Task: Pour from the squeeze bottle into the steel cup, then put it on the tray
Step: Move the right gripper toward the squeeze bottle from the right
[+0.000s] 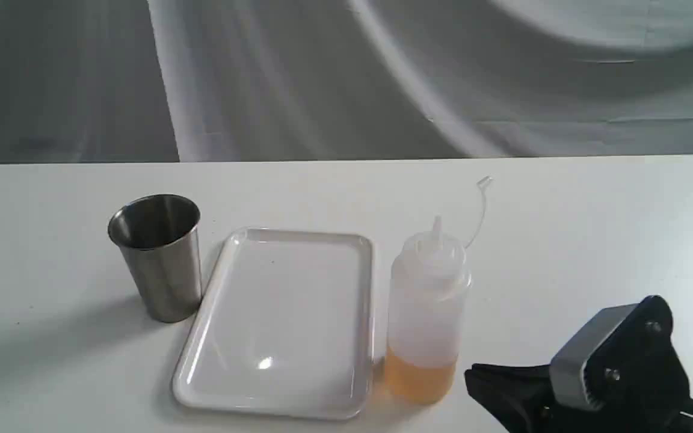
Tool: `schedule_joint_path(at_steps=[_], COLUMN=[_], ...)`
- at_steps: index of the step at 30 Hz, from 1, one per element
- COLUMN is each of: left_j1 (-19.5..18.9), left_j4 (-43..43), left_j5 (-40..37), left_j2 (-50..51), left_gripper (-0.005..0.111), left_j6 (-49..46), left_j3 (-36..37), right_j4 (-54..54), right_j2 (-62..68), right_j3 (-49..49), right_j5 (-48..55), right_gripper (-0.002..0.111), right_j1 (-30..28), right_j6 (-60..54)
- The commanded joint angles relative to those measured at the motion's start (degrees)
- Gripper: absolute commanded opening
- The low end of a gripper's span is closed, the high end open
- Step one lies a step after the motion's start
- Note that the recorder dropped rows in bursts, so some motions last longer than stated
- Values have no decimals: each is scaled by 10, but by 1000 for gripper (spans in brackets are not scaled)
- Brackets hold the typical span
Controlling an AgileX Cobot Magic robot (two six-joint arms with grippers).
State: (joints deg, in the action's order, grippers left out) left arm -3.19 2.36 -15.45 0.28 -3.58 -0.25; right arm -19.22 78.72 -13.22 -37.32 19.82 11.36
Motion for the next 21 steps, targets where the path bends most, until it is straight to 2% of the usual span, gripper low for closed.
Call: schedule_joint_path(at_steps=[1,11,21], left_j1=[5,5,5], left_j4=[0,0,0], left_j5=[3,3,3], left_j2=[-3,-3,-3], left_gripper=[8,8,8], left_j6=[1,1,1], left_j3=[3,3,3], right_j4=[41,142,107], right_j2=[26,96,145], right_j3=[6,8,8], right_j5=[-20,-87,-145], right_gripper=[0,0,1], right_j1=[10,16,16], right_j6=[-54,-98,-95])
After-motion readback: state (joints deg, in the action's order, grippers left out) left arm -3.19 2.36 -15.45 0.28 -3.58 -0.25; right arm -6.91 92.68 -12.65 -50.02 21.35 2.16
